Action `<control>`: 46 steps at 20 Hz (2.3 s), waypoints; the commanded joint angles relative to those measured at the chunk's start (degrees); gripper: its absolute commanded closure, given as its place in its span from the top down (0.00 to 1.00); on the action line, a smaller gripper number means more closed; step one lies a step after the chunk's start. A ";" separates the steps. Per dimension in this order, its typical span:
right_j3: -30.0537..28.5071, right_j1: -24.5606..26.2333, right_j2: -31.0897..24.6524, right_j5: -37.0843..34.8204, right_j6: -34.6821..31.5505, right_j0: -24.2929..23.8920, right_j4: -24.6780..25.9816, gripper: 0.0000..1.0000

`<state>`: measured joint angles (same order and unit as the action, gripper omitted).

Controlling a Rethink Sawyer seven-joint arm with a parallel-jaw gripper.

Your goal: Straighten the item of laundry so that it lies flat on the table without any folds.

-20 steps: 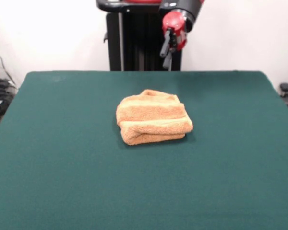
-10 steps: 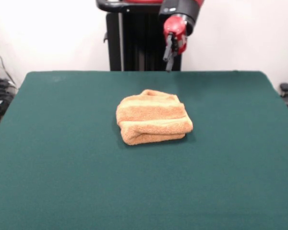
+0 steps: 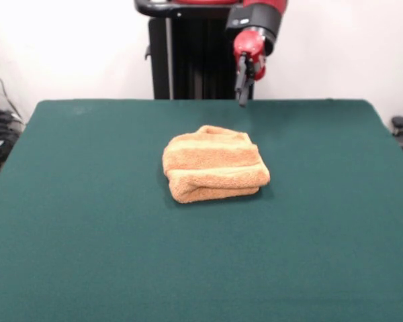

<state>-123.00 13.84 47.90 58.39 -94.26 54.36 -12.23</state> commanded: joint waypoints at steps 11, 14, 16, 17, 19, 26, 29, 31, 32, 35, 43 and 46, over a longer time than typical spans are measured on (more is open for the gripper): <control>7.08 3.43 -10.38 3.42 -7.49 2.74 -10.46 1.00; 7.72 4.16 -10.44 3.32 -7.23 2.68 -11.14 1.00; 8.15 4.79 -10.50 3.45 -7.26 2.65 -11.47 1.00; 8.33 5.00 -10.50 3.42 -7.23 2.64 -11.51 1.00; 8.83 5.76 -10.63 3.46 -7.17 2.57 -11.85 1.00; 11.07 6.21 -11.19 2.28 -6.90 1.49 -8.41 1.00; 11.44 5.96 -11.49 2.15 -7.22 1.02 -7.26 1.00; 11.66 6.20 -11.70 2.37 -7.31 0.86 -7.22 1.00; 11.67 6.10 -11.76 2.54 -7.32 0.96 -7.24 1.00; 12.12 6.15 -11.98 3.50 -7.66 0.67 -6.22 1.00; 14.31 6.84 -12.58 6.28 -8.59 -0.58 -3.41 1.00; 14.61 7.25 -12.86 8.69 -9.56 -1.31 -3.29 1.00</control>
<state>-120.07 19.33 43.59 59.17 -94.26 54.74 -16.37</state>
